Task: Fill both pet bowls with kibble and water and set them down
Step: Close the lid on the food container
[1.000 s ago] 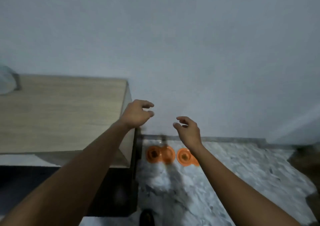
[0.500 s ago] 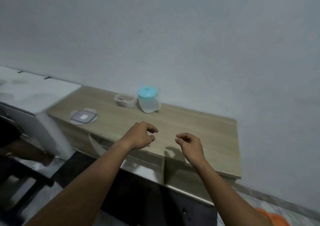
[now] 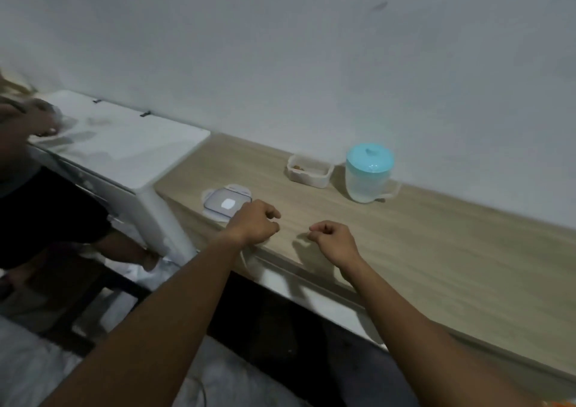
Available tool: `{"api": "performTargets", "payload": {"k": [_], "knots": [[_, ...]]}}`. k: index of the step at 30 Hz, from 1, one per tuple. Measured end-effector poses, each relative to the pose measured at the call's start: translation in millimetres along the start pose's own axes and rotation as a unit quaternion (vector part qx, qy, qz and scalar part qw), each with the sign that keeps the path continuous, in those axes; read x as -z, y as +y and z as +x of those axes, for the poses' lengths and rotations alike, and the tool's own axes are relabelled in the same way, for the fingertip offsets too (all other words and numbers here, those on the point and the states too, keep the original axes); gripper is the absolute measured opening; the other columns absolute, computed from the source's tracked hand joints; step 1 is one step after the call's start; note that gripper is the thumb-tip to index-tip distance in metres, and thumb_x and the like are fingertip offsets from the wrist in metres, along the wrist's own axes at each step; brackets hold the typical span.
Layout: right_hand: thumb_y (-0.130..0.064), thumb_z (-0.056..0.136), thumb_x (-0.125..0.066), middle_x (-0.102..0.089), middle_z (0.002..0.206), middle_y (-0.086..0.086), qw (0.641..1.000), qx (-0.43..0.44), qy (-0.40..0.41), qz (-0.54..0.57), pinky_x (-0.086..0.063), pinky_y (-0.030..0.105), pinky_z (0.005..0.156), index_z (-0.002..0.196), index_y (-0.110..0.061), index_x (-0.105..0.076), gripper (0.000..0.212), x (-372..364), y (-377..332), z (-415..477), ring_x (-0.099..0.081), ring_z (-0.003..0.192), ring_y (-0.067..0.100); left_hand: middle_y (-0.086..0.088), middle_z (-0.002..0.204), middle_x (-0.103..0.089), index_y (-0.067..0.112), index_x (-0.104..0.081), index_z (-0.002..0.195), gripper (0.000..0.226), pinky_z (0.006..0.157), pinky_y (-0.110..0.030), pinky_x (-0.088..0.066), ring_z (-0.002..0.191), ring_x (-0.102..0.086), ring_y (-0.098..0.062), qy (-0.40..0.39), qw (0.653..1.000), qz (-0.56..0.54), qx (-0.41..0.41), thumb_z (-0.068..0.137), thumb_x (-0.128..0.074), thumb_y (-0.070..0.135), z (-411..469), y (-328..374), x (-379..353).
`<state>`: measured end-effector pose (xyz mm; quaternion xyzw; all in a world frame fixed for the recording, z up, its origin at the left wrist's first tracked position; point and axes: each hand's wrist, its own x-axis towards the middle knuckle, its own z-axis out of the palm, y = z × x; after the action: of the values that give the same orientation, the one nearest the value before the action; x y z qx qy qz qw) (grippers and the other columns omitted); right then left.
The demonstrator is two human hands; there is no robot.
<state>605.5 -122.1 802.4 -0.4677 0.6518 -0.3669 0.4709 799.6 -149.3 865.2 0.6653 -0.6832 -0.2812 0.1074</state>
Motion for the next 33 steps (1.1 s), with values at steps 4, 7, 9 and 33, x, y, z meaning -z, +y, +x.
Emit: {"api": "performTargets", "payload": {"k": [4, 7, 9, 33], "knots": [[-0.019, 0.082, -0.080, -0.073, 0.079, -0.006, 0.999, -0.037, -0.018, -0.008, -0.045, 0.024, 0.070, 0.083, -0.019, -0.078, 0.003, -57, -12, 36, -0.063, 0.072, 0.012, -0.004, 0.120, -0.069, 0.020, -0.072, 0.114, 0.033, 0.098, -0.033, -0.048, 0.113, -0.062, -0.021, -0.032, 0.998, 0.053, 0.024, 0.082, -0.070, 0.026, 48, -54, 30], [-0.021, 0.082, -0.080, -0.072, 0.075, -0.012, 0.998, -0.049, -0.031, -0.034, -0.046, 0.024, 0.073, 0.073, -0.024, -0.074, 0.012, -91, -21, 64, -0.065, 0.074, 0.010, -0.003, 0.133, -0.062, 0.020, -0.070, 0.120, 0.037, 0.103, -0.032, -0.042, 0.122, -0.055, -0.022, -0.037, 0.994, 0.098, 0.034, 0.083, -0.067, 0.024, 88, -91, 50], [-0.022, 0.082, -0.080, -0.072, 0.080, -0.012, 0.996, -0.062, -0.030, -0.053, -0.048, 0.024, 0.076, 0.071, -0.025, -0.071, 0.014, -114, -24, 85, -0.066, 0.080, 0.011, -0.005, 0.138, -0.056, 0.021, -0.067, 0.124, 0.040, 0.104, -0.033, -0.041, 0.126, -0.052, -0.025, -0.046, 0.989, 0.131, 0.041, 0.084, -0.065, 0.024, 118, -117, 59], [-0.006, 0.085, -0.075, -0.072, 0.075, 0.010, 0.958, -0.196, 0.206, -0.032, -0.062, 0.044, 0.078, 0.075, -0.012, -0.078, 0.012, -174, -75, 188, -0.069, 0.075, 0.025, -0.016, 0.071, -0.067, -0.011, -0.074, 0.088, 0.017, 0.051, -0.026, -0.046, 0.049, -0.055, -0.017, -0.270, 0.960, -0.001, -0.079, 0.074, -0.067, -0.008, 323, -161, 124]]}}
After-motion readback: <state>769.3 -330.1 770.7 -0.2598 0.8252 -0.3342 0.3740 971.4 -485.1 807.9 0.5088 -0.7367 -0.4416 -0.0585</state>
